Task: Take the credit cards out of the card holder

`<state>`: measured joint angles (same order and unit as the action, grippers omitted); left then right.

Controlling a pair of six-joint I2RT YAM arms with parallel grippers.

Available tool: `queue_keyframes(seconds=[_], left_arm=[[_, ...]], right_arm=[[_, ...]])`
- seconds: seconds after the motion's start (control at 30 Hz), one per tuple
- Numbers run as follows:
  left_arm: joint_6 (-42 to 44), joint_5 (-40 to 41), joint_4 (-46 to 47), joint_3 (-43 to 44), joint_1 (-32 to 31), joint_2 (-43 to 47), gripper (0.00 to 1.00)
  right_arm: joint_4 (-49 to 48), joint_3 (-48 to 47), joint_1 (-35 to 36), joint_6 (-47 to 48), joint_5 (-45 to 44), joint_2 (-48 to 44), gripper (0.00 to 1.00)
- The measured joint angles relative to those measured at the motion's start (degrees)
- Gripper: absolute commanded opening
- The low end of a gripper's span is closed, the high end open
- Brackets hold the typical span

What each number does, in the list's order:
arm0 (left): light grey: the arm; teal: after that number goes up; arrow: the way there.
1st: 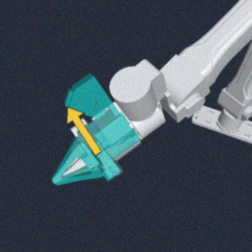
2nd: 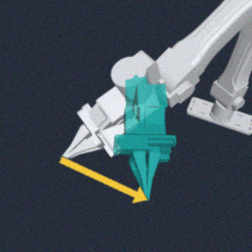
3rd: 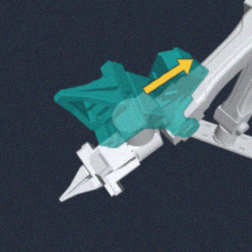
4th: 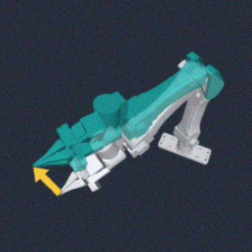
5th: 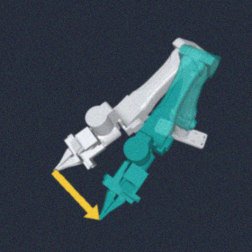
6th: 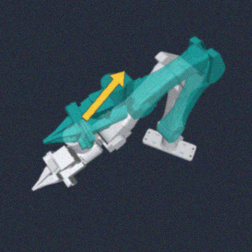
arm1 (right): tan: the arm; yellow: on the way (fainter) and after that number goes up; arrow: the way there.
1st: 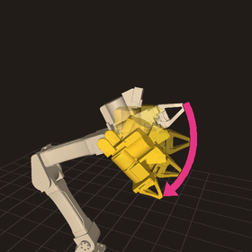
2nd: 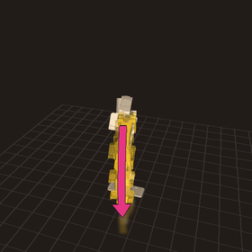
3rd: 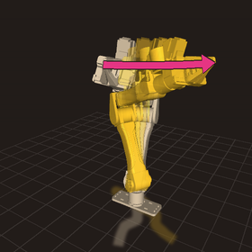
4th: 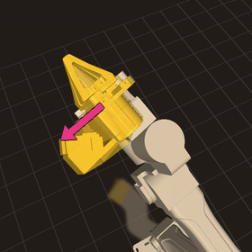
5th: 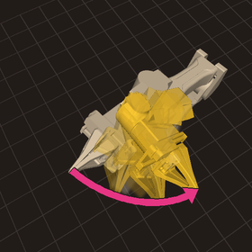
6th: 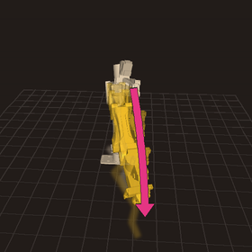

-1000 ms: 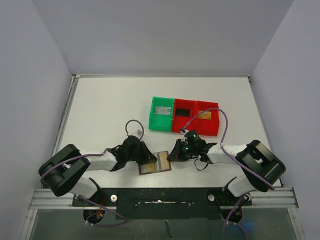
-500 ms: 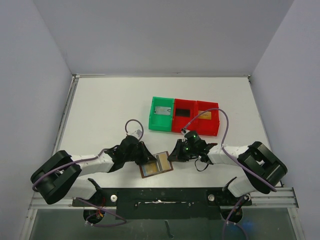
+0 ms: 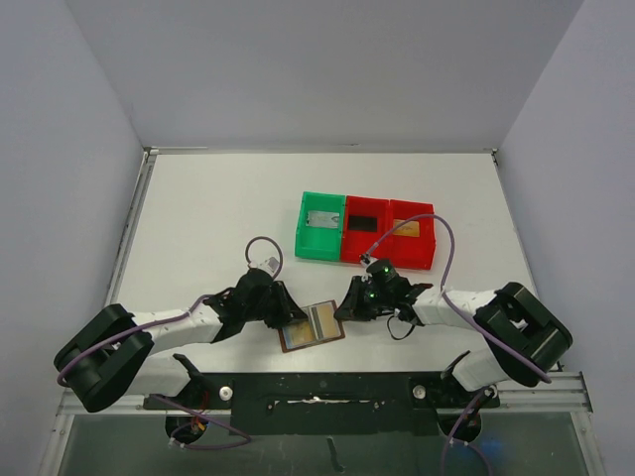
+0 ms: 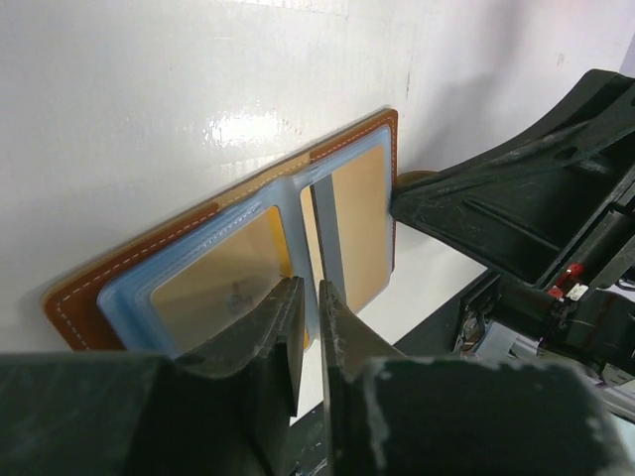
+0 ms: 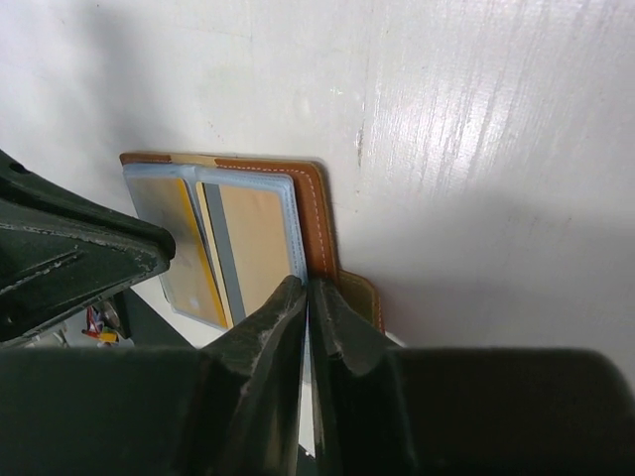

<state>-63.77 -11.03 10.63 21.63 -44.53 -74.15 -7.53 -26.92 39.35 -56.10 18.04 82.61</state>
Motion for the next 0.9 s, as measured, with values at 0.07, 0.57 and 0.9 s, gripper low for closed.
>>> queue_keyframes(seconds=[0.07, 0.57, 0.9], left_arm=[[-0.02, -0.11, 0.02, 0.02, 0.00, 0.00, 0.20], [0.17, -0.13, -0.11, 1.86, 0.00, -1.18, 0.32], [-0.33, 6.40, -8.41, 1.86, 0.11, 7.32, 0.36]], right_arm=[[1.49, -0.35, 0.00, 0.44, -0.22, -0.57, 0.18], [12.35, -8.24, 0.09, 6.10, -1.90, -8.52, 0.27], [9.27, -10.45, 6.10, 6.03, 1.31, 1.27, 0.27]])
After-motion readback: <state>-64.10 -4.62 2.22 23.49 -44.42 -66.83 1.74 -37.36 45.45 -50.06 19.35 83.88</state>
